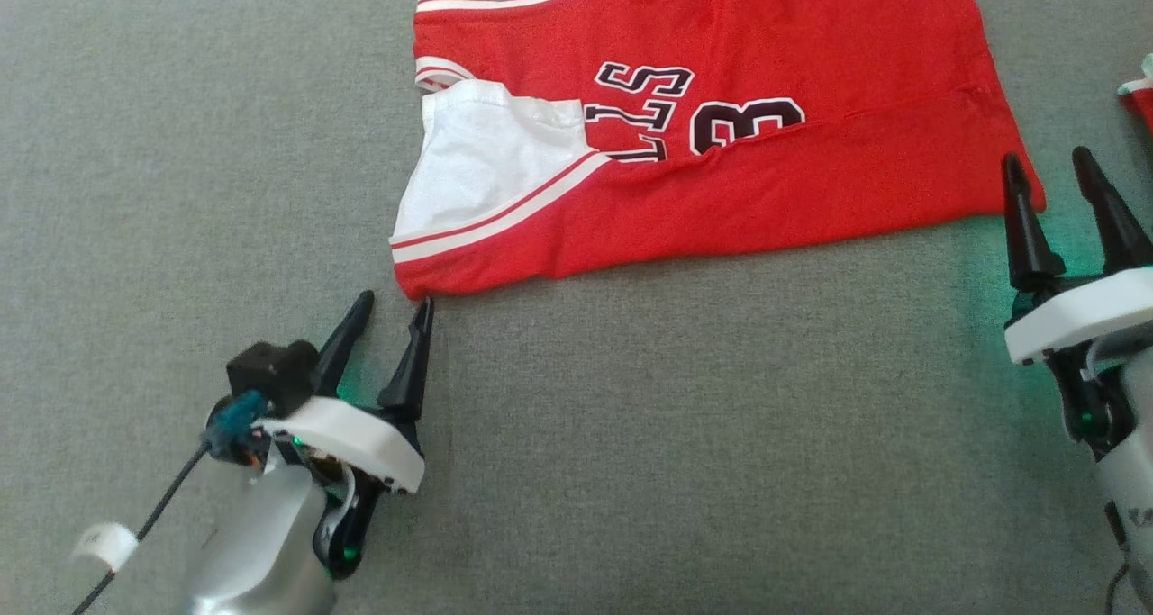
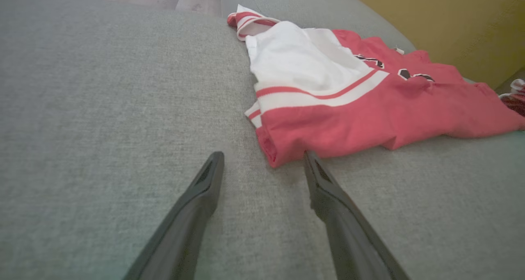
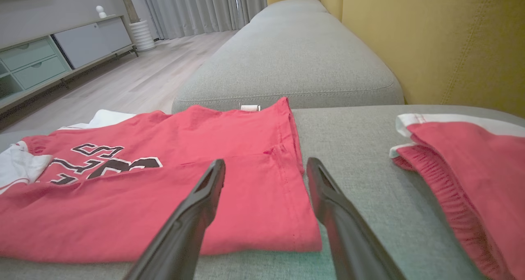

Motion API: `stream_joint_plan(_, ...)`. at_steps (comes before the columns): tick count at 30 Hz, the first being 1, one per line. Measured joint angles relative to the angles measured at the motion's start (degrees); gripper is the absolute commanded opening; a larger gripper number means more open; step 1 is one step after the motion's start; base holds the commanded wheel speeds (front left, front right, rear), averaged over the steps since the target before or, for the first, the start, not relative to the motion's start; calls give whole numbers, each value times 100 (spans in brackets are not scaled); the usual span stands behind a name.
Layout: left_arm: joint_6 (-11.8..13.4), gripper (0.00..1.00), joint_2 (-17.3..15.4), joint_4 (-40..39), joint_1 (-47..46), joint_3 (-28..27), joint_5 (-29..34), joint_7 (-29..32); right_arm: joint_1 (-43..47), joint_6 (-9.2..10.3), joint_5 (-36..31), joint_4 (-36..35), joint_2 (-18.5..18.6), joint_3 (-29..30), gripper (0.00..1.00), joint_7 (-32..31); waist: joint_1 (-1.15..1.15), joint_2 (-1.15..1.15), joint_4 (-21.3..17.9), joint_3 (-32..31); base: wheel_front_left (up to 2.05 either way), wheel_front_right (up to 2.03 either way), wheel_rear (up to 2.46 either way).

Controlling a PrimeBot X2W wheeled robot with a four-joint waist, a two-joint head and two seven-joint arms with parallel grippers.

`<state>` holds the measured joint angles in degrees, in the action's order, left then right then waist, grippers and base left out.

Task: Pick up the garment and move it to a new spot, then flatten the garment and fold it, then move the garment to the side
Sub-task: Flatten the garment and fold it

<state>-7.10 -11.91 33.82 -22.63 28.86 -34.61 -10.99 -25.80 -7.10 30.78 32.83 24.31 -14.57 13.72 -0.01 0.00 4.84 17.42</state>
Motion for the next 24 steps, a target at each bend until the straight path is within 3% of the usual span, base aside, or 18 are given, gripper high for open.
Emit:
stream_joint_plan(8, -5, 100, -18, 421, -438, 204, -296, -24, 74, 0, 29, 13, -10, -20, 100, 8, 0, 0, -87, 23, 0, 0, 0)
stream_joint_plan(9, -5, 75, -21, 438, -452, 292, -353, -14, 74, 0, 47, 20, -10, -24, 100, 8, 1, 0, -96, 21, 0, 0, 0)
stream_joint_plan(11, -5, 12, -26, 456, -455, 458, -477, 40, 74, 0, 48, 52, -10, -34, 100, 8, 1, 0, -109, 14, 0, 0, 0)
stream_joint_plan(12, -5, 0, -46, 450, -455, 553, -548, 94, 74, 0, 49, 63, -10, -46, 100, 7, 0, 0, -115, 8, 0, 0, 0)
stream_joint_plan(24, -47, 0, -466, 105, -456, 1288, -1201, 118, -180, 0, 14, 850, -62, -12, 100, -725, 0, 0, -19, 8, 0, 0, 0)
